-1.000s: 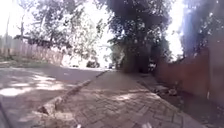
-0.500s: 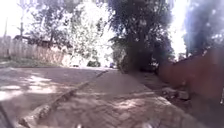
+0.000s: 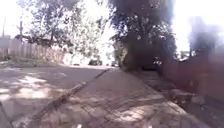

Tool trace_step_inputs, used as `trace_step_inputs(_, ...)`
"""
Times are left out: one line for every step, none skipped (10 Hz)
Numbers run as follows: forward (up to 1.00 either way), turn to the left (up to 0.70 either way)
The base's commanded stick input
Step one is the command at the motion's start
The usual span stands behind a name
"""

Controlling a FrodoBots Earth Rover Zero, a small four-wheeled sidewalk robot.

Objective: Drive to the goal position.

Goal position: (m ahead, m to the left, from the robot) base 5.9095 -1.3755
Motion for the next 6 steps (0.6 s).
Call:
trace_step_inputs(0.68, -0.13)
trace_step_inputs(0.68, 0.00)
trace_step_inputs(0.68, 0.00)
trace_step_inputs(0.68, 0.00)
trace_step_inputs(0.68, 0.00)
trace_step_inputs(0.68, 0.00)
